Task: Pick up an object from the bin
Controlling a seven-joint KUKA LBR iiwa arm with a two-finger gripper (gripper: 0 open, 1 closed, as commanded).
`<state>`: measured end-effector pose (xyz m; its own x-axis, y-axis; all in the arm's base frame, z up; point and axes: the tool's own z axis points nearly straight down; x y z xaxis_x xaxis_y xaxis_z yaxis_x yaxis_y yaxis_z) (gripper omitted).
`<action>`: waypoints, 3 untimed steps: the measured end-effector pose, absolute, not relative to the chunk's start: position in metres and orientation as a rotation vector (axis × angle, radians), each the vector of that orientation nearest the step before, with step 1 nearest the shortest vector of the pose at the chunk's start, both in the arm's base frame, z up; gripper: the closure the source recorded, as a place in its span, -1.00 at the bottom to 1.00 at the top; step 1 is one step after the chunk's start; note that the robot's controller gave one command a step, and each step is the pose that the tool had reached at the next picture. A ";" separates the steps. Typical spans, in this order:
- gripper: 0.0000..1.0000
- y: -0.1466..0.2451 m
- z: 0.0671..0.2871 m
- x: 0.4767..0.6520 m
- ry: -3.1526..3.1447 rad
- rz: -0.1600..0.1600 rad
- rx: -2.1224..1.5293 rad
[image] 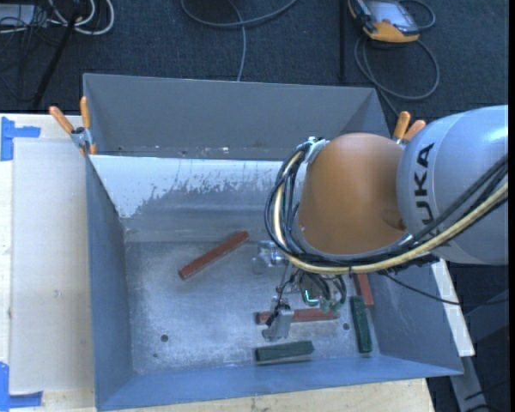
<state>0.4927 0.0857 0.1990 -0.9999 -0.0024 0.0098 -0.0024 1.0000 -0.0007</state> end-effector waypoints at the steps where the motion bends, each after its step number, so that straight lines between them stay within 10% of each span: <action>1: -1.00 0.017 0.170 0.517 -3.132 0.005 -0.184; 2: -1.00 -0.002 0.067 0.516 -3.131 0.000 -0.122; 3: 1.00 -0.002 0.070 0.518 -3.139 -0.001 -0.126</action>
Offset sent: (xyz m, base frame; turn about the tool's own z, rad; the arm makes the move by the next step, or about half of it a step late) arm 0.0242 -0.0657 -0.0269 0.1125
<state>0.5182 -0.0021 0.0701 -0.9968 0.0800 -0.0001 0.0800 0.9968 0.0006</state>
